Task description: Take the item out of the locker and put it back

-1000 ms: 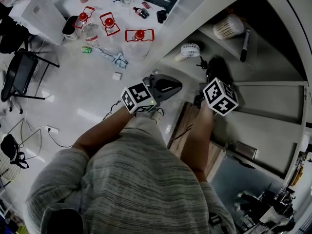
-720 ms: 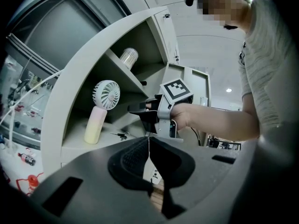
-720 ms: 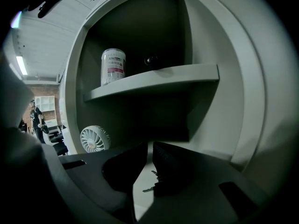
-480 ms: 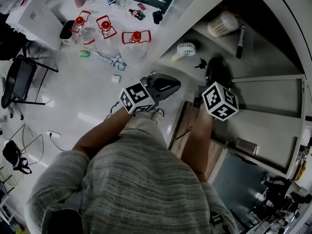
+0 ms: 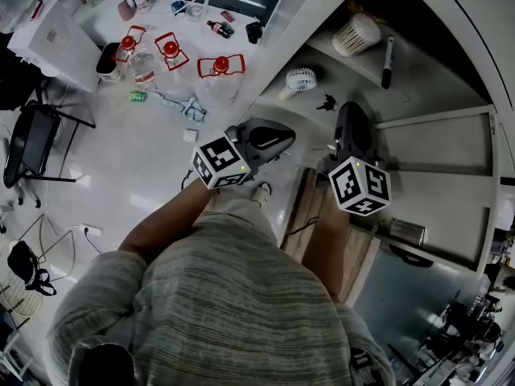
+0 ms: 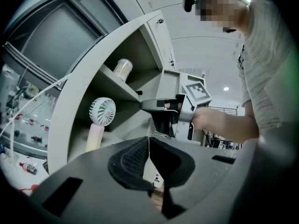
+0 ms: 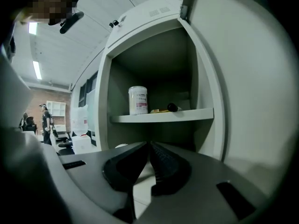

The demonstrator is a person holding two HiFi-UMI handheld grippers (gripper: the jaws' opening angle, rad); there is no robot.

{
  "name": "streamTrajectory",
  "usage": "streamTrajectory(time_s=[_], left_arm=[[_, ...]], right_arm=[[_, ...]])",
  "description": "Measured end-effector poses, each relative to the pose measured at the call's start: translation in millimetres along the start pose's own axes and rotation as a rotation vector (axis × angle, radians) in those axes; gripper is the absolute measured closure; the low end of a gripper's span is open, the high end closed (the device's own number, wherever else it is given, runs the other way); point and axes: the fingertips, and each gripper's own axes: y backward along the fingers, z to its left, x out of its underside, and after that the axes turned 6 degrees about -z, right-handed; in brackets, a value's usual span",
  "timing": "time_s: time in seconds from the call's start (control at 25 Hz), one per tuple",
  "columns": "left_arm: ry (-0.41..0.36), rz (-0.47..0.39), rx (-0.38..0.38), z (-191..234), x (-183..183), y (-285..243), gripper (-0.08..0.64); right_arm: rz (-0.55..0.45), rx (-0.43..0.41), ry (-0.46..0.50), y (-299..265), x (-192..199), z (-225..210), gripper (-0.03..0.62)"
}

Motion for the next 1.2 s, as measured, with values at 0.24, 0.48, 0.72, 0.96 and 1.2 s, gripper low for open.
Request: streamTrajectory(time_s=[0.24,0.48,0.72,0.96,1.2], left_arm=[[-0.017,0.002,0.007,-7,-5,6,0.551],[-0.037,0.003,0.023,-14,-11,9,0.551],[-0.053,0.001,0.026,-18,-17,17,0.551],[-0.061,-0.004,0.017,-19,-19,24,0.551],[-0.063,-0.009,0.02,-23,-20,29,0.551]], right_arm=[[0.038,-0.021,0.006,19,11,18,0.563],[0.048,-0.039,0.003,34,20,37,0.565],[0.048,-0.063,0.011,49,27,50,0.565],[0.067,-0.116,-0.002,62,56,68,0.565],[0.104,-0.152,0.014,79,78,82,0.568]])
